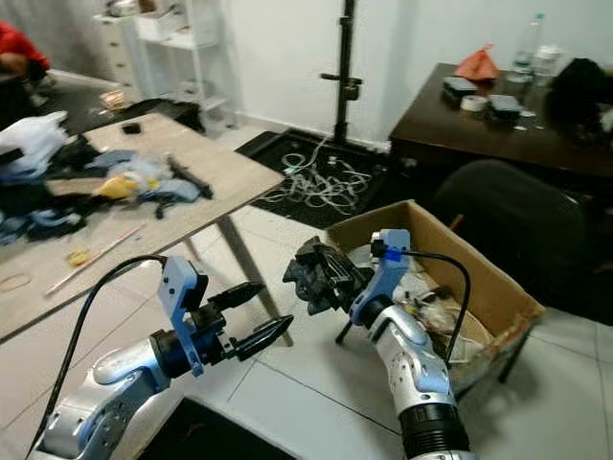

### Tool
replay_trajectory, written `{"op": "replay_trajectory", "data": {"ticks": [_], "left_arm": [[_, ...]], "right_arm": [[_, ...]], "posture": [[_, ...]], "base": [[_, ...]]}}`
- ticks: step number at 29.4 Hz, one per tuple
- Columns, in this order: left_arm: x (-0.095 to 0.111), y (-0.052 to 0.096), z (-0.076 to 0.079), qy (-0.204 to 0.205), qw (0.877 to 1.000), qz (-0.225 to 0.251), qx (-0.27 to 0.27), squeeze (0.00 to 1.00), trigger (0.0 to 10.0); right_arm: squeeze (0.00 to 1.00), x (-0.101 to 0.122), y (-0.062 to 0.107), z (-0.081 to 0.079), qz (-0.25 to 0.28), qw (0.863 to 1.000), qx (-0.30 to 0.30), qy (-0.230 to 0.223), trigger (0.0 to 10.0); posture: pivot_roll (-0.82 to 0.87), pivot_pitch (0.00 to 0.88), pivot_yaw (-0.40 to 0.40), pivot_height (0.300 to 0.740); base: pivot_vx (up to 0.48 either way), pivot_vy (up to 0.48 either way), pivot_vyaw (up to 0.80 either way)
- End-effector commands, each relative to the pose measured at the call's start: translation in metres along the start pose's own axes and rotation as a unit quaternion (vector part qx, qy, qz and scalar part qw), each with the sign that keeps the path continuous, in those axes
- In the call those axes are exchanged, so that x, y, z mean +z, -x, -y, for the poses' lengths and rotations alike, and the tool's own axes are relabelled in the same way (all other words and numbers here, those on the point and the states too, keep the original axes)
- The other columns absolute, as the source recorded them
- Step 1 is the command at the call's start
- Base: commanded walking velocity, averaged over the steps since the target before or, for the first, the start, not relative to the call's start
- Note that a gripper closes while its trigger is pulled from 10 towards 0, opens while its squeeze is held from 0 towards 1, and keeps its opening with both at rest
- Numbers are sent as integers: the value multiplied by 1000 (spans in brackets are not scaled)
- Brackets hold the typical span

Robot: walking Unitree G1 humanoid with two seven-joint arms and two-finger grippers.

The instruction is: Picking trash to rubbish bin

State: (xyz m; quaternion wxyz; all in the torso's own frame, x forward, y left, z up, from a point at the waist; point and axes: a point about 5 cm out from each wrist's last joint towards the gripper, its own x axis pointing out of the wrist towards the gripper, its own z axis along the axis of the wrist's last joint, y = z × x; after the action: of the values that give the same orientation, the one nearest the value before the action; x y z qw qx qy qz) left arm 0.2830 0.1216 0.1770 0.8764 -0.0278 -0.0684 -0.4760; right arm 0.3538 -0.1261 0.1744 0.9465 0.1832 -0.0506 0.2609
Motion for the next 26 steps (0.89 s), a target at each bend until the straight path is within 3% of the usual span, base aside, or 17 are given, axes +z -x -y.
{"op": "replay_trajectory", "data": {"ticks": [1, 12, 22, 26], "left_arm": [[-3, 0, 0, -3, 1000, -4, 6, 0, 10000], [-14, -2, -17, -9, 996, -19, 85, 0, 10000], [-16, -7, -15, -6, 996, -11, 83, 0, 10000], [-15, -10, -17, -11, 996, -1, 94, 0, 10000]], "right_arm": [[0, 0, 2, 4, 1, 1000, -10, 3, 10000], [0, 7, 9, 21, 12, 998, -48, 24, 10000], [0, 12, 10, 25, 26, 998, -55, 34, 10000], [0, 19, 10, 26, 40, 996, -55, 49, 10000]], "posture": [[-48, 121, 32, 740], [-57, 119, 39, 740], [-62, 121, 37, 740], [-68, 118, 37, 740]], "base": [[0, 0, -800], [0, 0, -800], [0, 0, -800], [0, 0, 0]]}}
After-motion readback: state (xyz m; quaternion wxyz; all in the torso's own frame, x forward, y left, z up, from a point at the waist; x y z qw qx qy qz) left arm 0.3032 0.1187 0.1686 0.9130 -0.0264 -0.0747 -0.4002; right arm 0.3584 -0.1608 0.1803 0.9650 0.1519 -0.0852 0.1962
